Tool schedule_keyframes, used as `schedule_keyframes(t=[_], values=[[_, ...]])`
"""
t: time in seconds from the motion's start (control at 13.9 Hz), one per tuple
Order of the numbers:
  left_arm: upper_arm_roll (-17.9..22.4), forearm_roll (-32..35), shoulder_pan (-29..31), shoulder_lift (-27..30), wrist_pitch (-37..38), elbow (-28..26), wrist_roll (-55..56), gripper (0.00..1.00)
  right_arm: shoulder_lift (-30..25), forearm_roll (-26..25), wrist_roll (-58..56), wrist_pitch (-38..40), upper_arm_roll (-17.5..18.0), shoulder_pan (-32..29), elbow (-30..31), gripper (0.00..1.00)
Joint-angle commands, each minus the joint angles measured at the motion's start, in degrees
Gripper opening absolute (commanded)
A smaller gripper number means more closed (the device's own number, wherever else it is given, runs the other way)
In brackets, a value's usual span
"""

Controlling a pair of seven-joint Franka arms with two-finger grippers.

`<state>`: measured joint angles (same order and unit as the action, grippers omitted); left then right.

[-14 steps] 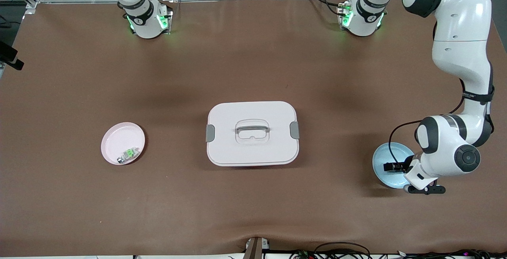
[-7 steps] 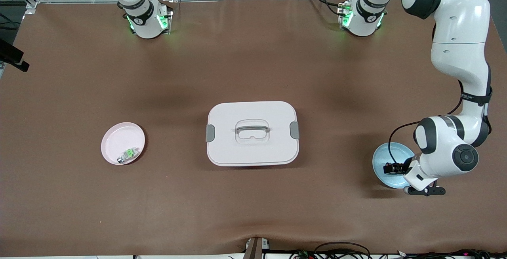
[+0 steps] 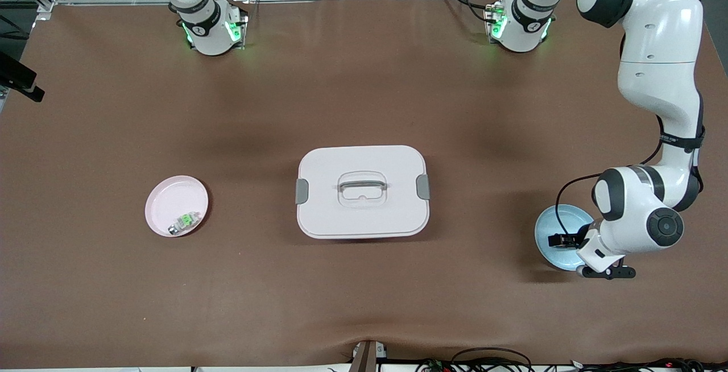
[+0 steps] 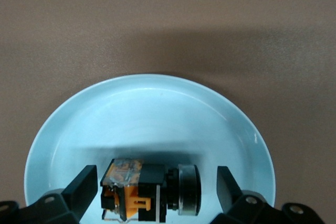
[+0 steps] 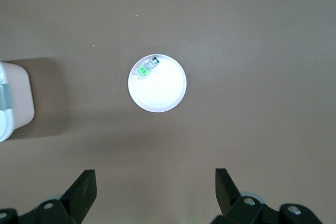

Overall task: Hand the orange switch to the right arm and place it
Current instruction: 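Close the left gripper on the orange switch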

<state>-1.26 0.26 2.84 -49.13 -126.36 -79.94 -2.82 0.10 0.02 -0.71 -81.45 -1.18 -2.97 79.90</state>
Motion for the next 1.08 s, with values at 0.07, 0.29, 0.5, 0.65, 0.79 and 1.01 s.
schedule_keyframes(t=[0.07,0.29,0.5,0.65,0.79,1.01], values=[[-0.24,0.88,0.24,0.53,1.2,-0.48,0.36,1.0,-0.28,2.79,0.01,0.77,0.48,0.59,-0.62,1.0],[-0.24,0.8,0.5,0.53,1.2,-0.48,0.36,1.0,-0.45,2.18,-0.25,1.99,0.39,2.87,-0.53,1.0],[-0.24,0.53,0.59,0.44,1.11,-0.48,0.45,1.0,-0.46,1.65,-0.34,2.44,0.39,3.76,-0.53,1.0],[-0.24,0.45,0.59,0.44,1.11,-0.48,0.54,0.91,-0.46,0.25,-0.43,2.35,0.48,4.28,-0.53,1.0],[-0.24,0.44,0.59,0.44,1.11,-0.48,0.54,0.68,-0.45,-1.07,-0.43,2.44,0.48,5.77,-0.53,1.0],[-0.24,0.36,0.68,0.44,1.2,-0.48,0.97,0.43,-0.45,-0.99,-0.26,2.44,0.48,6.04,-0.53,1.0]])
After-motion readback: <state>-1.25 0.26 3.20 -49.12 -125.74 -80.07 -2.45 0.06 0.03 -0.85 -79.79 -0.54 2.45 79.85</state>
